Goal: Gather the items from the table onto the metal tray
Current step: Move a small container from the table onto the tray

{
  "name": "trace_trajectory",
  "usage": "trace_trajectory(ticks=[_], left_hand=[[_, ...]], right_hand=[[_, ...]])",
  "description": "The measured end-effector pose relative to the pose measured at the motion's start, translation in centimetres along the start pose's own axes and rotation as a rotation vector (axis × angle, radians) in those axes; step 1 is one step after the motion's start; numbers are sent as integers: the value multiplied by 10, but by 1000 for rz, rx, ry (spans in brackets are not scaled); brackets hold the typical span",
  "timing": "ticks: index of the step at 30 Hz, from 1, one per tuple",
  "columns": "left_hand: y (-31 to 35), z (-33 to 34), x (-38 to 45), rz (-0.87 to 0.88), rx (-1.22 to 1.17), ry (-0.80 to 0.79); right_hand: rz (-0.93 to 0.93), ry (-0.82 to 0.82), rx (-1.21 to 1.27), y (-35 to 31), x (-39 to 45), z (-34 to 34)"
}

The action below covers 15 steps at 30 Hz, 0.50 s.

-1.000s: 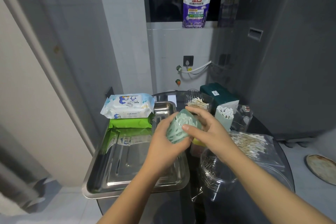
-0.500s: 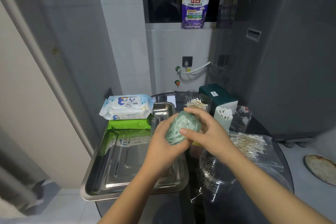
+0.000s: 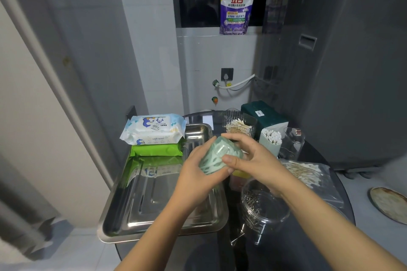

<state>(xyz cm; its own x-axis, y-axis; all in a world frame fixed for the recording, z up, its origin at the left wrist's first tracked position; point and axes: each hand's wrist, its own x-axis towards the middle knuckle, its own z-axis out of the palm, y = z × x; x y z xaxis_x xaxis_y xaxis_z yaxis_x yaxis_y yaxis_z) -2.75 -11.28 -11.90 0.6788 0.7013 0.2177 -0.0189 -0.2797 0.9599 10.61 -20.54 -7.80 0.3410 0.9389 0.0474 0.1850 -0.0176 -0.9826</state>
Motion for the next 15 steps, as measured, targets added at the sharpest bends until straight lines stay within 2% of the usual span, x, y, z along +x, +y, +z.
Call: trace_trajectory(ticks=[3,11,15], left_hand=[[2,-2,0,-2,-60,-10],[1,-5,3,-46,-180,-48],[2,-5,3,-42,-203,-65]], right_hand=[[24,-1,34,0,0,-1],[173,-90,348,0,3,3],[336,-156,522,1,5,6]])
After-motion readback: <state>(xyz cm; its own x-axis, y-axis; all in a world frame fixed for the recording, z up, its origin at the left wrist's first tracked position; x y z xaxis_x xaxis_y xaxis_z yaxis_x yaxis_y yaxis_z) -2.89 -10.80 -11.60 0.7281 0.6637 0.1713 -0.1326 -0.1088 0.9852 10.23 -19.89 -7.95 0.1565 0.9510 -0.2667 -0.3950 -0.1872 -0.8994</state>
